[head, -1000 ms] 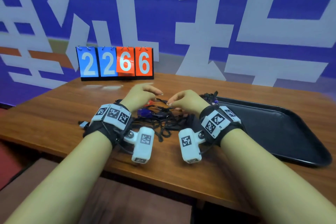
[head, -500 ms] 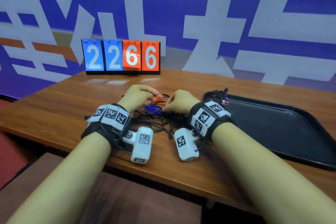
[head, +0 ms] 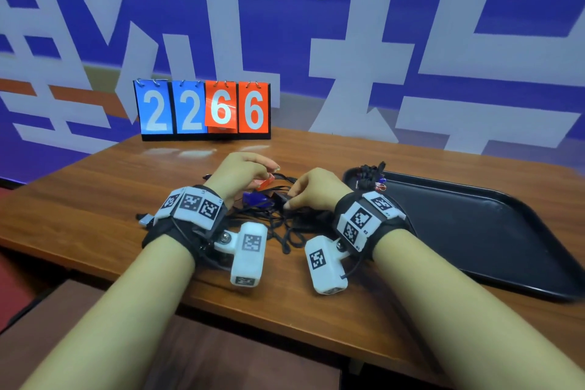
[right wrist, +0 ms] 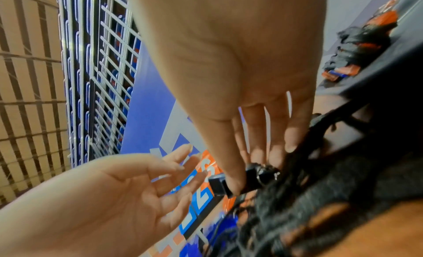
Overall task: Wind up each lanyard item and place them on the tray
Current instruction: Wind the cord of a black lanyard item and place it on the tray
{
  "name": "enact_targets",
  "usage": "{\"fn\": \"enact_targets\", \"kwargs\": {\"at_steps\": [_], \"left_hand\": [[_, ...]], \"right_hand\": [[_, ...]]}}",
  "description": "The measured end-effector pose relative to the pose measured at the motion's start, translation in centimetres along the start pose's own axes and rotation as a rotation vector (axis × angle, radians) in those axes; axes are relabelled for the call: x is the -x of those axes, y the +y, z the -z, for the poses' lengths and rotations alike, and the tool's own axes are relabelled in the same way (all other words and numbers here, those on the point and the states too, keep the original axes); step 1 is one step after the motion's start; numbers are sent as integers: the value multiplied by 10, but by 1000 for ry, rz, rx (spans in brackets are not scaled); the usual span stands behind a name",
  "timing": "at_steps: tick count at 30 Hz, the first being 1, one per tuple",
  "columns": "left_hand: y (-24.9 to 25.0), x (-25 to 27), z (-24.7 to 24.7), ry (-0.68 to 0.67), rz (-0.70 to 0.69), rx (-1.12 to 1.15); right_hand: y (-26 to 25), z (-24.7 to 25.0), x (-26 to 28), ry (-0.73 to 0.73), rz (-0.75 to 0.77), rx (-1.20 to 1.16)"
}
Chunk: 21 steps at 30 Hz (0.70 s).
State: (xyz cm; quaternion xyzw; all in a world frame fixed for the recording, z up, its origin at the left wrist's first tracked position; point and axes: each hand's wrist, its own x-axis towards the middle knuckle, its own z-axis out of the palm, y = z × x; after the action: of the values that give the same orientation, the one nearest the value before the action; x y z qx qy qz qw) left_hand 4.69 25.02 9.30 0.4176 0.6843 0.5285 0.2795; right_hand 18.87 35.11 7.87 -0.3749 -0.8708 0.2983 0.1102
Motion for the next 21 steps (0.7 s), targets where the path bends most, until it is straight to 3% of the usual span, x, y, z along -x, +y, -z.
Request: {"fn": "enact_targets", "kwargs": {"at_steps": [5,8,15,21], "left_hand": [[11,-4,-8,-29,-18,63],[28,-4,-13,-49,-52,134],[58,10,-58,-257,-168,-57],[65,-1,-77,-141,-273,-13]], "right_hand": [[19,20,5,106,14,-500],[24,39,17,130,104,-789],[30,77,47,200,174,-572],[41,92,55,272,248,-477]]}}
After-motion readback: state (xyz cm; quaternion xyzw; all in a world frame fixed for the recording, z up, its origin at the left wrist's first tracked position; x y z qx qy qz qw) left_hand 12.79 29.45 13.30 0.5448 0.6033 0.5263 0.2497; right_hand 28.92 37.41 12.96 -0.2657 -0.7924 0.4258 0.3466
